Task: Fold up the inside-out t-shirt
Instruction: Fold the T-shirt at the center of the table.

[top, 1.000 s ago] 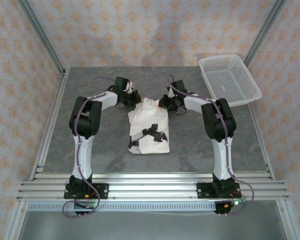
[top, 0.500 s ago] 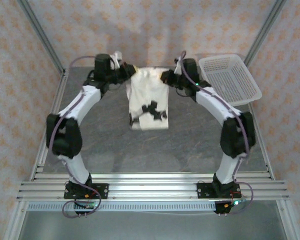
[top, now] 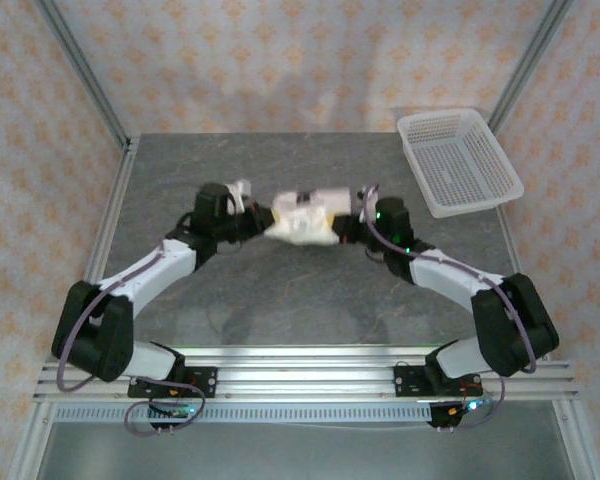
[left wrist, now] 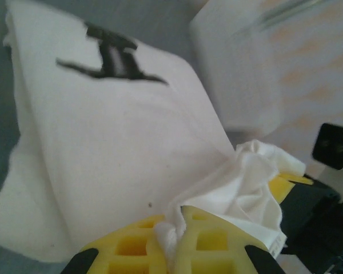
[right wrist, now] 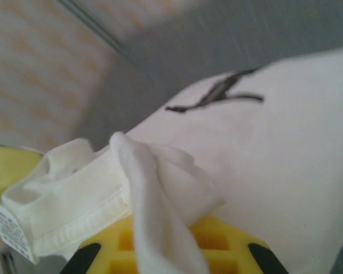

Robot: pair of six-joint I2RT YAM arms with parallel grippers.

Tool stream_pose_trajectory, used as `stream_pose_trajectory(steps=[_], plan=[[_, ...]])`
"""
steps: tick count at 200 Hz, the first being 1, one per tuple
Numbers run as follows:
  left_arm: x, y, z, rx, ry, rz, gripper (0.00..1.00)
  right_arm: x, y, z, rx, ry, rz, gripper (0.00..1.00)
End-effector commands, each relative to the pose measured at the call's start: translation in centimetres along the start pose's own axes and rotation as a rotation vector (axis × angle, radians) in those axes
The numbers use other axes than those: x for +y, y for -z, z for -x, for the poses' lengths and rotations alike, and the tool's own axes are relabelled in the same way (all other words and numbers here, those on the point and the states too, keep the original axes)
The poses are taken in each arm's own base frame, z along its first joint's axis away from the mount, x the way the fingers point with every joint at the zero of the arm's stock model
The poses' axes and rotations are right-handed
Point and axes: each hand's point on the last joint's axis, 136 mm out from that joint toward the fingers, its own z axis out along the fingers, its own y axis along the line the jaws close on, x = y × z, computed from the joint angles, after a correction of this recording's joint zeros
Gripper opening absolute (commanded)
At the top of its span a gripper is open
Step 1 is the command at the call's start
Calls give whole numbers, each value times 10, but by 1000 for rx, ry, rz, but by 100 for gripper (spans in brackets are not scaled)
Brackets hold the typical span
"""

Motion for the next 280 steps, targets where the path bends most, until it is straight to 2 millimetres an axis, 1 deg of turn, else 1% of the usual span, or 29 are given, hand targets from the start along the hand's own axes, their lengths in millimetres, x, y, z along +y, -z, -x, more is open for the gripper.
stream_pose_trajectory(steps=[1, 13, 28, 37, 48, 64, 80, 89, 108, 129, 141, 151, 157, 159, 163, 174, 188, 194, 213, 219, 226, 246, 255, 264, 269, 273, 276, 280], plan=[[-5, 1, -19, 15, -12, -21, 0, 17, 13, -3, -57, -3, 63, 0], [2, 1, -25, 14, 8, -14, 0, 12, 18, -14, -45, -18, 46, 0], [-1, 4, -19, -23, 10, -23, 0, 9, 25, -15, -55, -24, 18, 0], [-8, 6, -10, -51, -4, -32, 0, 6, 29, -10, -82, -19, -9, 0], [-17, 7, 2, -80, -37, -31, 0, 3, 32, 2, -132, -8, -49, 0], [-23, 2, 22, -109, -82, 7, 0, -6, 33, 20, -182, 12, -134, 0], [-17, -15, 41, -126, -88, 60, 0, -15, 25, 33, -164, 21, -197, 0], [-17, -30, 49, -123, -88, 54, 0, -21, 18, 37, -149, 8, -221, 0], [-21, -57, 60, -107, -95, 17, 0, -45, 6, 42, -151, -37, -261, 0], [-3, -83, 69, -95, -97, 75, 0, -71, -3, 45, -119, -47, -316, 0], [4, -96, 72, -92, -98, 84, 0, -86, -9, 42, -83, -50, -351, 0], [12, -107, 73, -84, -88, 96, 0, -95, -16, 38, -62, -61, -346, 0], [12, -109, 75, -86, -84, 94, 0, -98, -21, 35, -44, -68, -330, 0], [20, -115, 71, -73, -74, 106, 0, -99, -23, 34, -37, -69, -327, 0], [24, -120, 70, -69, -69, 111, 0, -101, -26, 31, -23, -74, -320, 0], [32, -127, 68, -64, -60, 118, 0, -109, -34, 26, 7, -86, -324, 0], [38, -135, 67, -51, -66, 123, 0, -121, -41, 18, 25, -109, -343, 0], [41, -138, 65, -40, -71, 130, 0, -126, -43, 15, 30, -117, -351, 3], [49, -141, 63, -33, -84, 152, 0, -136, -48, 12, 42, -135, -361, 18], [50, -140, 63, -33, -88, 158, 4, -137, -48, 15, 36, -140, -362, 24], [50, -138, 65, -39, -91, 158, 9, -136, -47, 20, 24, -145, -361, 29], [47, -122, 77, -81, -103, 181, 22, -124, -40, 41, -23, -126, -353, 37], [43, -114, 85, -99, -109, 184, 28, -120, -36, 50, -35, -120, -370, 41], [38, -106, 92, -114, -114, 188, 38, -116, -30, 59, -38, -110, -390, 44], [35, -102, 94, -120, -120, 190, 40, -114, -25, 64, -45, -104, -402, 44], [37, -101, 94, -118, -123, 198, 41, -111, -22, 68, -53, -99, -408, 45], [26, -92, 100, -136, -137, 184, 40, -109, -18, 70, -58, -92, -410, 45], [22, -87, 101, -144, -145, 182, 40, -105, -14, 74, -70, -83, -405, 45]])
